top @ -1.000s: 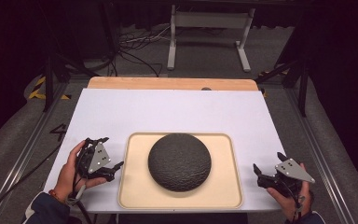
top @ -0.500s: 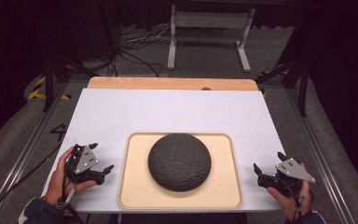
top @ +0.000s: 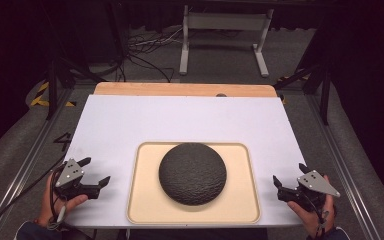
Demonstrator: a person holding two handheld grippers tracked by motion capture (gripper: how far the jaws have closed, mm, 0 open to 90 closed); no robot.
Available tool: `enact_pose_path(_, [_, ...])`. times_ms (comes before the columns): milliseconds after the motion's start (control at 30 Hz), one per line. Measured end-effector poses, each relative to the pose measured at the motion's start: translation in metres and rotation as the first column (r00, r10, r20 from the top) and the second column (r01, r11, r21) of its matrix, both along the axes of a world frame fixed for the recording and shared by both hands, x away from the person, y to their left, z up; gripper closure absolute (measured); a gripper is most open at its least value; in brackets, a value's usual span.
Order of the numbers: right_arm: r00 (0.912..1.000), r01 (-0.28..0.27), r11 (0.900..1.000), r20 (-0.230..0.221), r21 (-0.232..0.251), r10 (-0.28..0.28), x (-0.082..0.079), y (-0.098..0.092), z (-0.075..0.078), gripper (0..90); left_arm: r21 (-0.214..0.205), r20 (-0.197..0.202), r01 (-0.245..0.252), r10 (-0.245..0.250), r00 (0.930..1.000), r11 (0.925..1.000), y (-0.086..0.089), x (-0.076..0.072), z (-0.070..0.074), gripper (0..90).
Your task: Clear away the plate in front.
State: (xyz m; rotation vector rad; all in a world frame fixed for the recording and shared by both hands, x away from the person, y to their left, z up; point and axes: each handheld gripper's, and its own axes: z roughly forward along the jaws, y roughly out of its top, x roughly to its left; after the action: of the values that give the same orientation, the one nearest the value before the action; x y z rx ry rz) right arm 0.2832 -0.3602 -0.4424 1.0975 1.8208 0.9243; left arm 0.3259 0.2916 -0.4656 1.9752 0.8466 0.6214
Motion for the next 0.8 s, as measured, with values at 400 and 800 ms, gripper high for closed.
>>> enact_pose_path(400, [1.0000,0.000,1.0000,0.003,0.002,0.000,-0.001,0.000,0.000,7.5,-0.009,0.053,-0.007,0.008,0.9985,0.9999,0.002,-0.006,0.008,7.9])
enact_pose_path(800, [1.0000,-0.007,1.0000,-0.003,-0.007,0.007,0.000,0.002,0.000,7.5,0.006,0.079,-0.010,0.009,0.9968,0.9999,0.001,-0.009,0.013,7.8])
